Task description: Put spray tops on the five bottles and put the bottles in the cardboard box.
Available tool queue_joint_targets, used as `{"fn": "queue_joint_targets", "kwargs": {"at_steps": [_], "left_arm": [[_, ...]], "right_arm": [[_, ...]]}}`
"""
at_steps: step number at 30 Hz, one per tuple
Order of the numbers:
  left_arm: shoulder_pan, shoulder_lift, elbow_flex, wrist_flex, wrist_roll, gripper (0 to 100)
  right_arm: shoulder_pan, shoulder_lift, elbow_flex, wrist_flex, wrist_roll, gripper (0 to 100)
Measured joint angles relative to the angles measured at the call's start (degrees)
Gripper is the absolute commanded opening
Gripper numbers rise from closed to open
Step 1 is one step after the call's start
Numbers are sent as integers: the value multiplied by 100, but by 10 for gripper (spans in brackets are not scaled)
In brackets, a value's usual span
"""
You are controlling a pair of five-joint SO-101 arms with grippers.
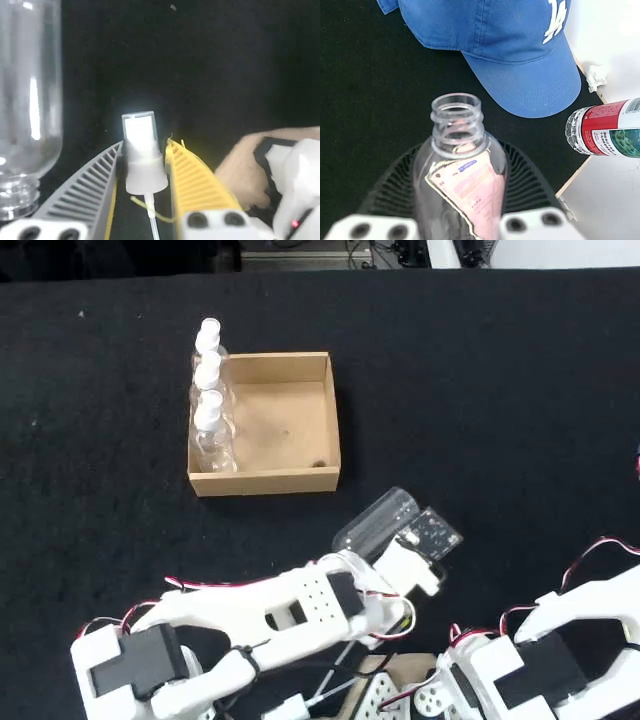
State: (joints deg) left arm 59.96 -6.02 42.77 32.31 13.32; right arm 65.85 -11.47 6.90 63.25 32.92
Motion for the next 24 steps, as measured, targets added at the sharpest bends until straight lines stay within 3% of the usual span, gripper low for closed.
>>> {"fn": "queue_joint_targets", "kwargs": {"at_steps": [6, 20, 24], "left_arm": [[9, 0, -26, 123, -229, 205], [9, 18, -26, 466, -352, 134], [9, 18, -26, 466, -352, 27]], "right_arm": [[0, 0, 0, 0, 0, 11], [0, 0, 0, 0, 0, 11], [0, 0, 0, 0, 0, 11]]}}
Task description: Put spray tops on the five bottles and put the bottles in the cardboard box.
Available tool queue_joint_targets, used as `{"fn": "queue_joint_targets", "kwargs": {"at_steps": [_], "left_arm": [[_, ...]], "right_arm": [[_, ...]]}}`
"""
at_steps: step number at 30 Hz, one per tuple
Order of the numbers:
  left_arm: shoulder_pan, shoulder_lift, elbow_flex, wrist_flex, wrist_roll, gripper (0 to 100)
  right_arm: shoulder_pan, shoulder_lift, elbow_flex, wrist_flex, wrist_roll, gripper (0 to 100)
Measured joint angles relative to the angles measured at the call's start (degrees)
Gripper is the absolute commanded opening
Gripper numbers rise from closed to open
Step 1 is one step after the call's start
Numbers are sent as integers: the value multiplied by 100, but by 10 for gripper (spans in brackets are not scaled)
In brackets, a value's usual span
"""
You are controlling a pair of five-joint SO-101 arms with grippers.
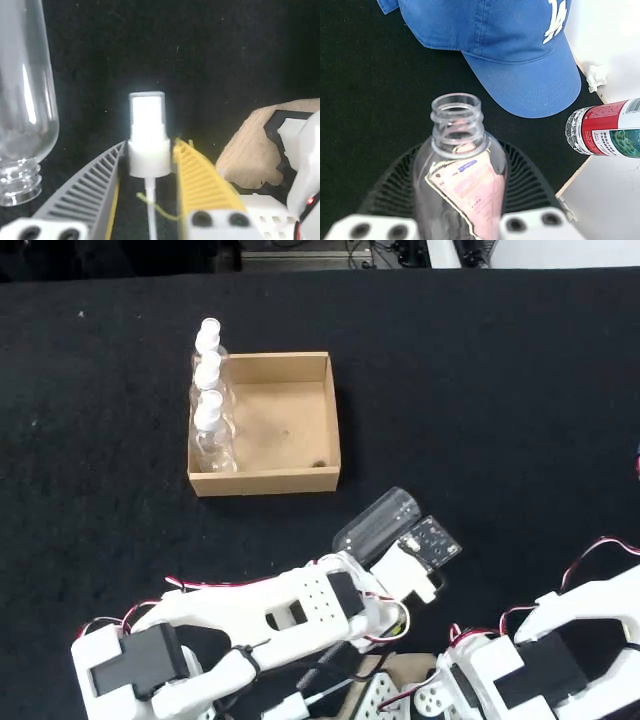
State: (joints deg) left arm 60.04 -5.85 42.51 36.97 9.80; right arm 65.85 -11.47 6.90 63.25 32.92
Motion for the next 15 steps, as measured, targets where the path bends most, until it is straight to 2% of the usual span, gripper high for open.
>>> {"fn": "queue_joint_targets", "kwargs": {"at_steps": [8, 13, 15], "left_arm": [[44, 0, 0, 0, 0, 48], [44, 9, -149, 0, 0, 185], [44, 114, -202, 0, 0, 180]], "right_arm": [[0, 0, -387, 26, 0, 11], [0, 0, -659, 299, 0, 11], [0, 0, -695, 316, 0, 11]]}}
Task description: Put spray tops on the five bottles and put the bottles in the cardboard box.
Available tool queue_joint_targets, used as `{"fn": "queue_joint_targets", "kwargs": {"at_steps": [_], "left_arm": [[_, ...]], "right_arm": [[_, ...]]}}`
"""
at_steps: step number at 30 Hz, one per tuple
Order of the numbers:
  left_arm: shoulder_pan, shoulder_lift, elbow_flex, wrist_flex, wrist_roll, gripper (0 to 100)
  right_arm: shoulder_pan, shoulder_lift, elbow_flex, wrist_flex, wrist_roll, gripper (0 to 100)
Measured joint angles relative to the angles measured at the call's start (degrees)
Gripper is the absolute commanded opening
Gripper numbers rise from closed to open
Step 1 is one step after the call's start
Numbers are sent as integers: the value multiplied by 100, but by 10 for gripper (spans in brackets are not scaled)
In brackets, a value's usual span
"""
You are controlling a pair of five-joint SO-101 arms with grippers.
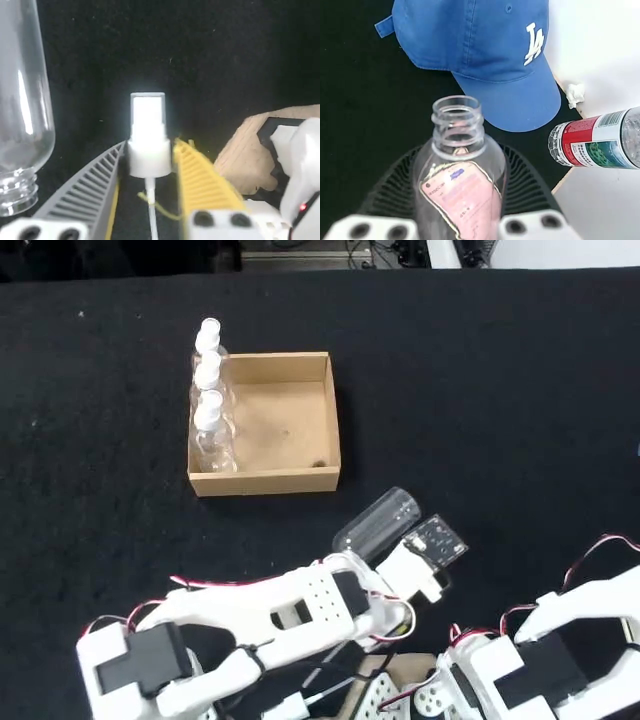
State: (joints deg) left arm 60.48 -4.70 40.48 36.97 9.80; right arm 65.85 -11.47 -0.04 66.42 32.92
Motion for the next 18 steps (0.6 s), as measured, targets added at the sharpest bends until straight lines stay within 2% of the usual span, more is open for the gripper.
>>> {"fn": "queue_joint_targets", "kwargs": {"at_steps": [3, 10, 18], "left_arm": [[0, 176, -167, 185, -202, 150], [-9, 818, -1160, 1222, -369, 146], [-18, 1477, -1829, 1398, -378, 173]], "right_arm": [[0, 0, 0, 0, 0, 11], [0, 0, 0, 0, 0, 11], [0, 0, 0, 0, 0, 11]]}}
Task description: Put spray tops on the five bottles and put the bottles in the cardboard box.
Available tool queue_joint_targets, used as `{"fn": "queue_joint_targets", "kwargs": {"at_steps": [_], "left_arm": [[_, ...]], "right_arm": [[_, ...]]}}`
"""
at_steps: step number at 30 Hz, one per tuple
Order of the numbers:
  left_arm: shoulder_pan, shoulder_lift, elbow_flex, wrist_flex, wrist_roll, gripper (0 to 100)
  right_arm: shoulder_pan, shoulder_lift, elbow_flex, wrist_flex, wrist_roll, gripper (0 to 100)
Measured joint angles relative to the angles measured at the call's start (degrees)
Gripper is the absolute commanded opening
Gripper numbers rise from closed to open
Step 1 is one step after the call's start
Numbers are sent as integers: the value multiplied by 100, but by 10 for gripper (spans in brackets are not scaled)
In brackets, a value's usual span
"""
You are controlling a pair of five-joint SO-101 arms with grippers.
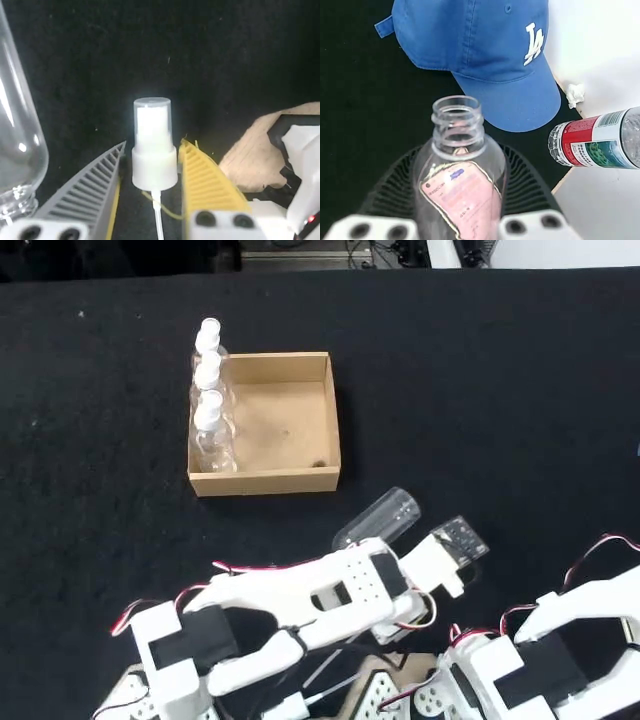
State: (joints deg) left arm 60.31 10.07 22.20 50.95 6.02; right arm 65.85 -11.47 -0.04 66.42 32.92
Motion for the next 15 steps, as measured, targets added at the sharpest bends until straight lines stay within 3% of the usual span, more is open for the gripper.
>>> {"fn": "queue_joint_targets", "kwargs": {"at_steps": [4, 9, 15], "left_arm": [[-35, 114, -88, 9, 0, 171], [-18, 149, -114, 18, 0, 29], [18, 158, -211, 167, 0, 30]], "right_arm": [[0, 0, 0, 0, 0, 11], [0, 0, 0, 0, 0, 11], [0, 0, 0, 53, 0, 11]]}}
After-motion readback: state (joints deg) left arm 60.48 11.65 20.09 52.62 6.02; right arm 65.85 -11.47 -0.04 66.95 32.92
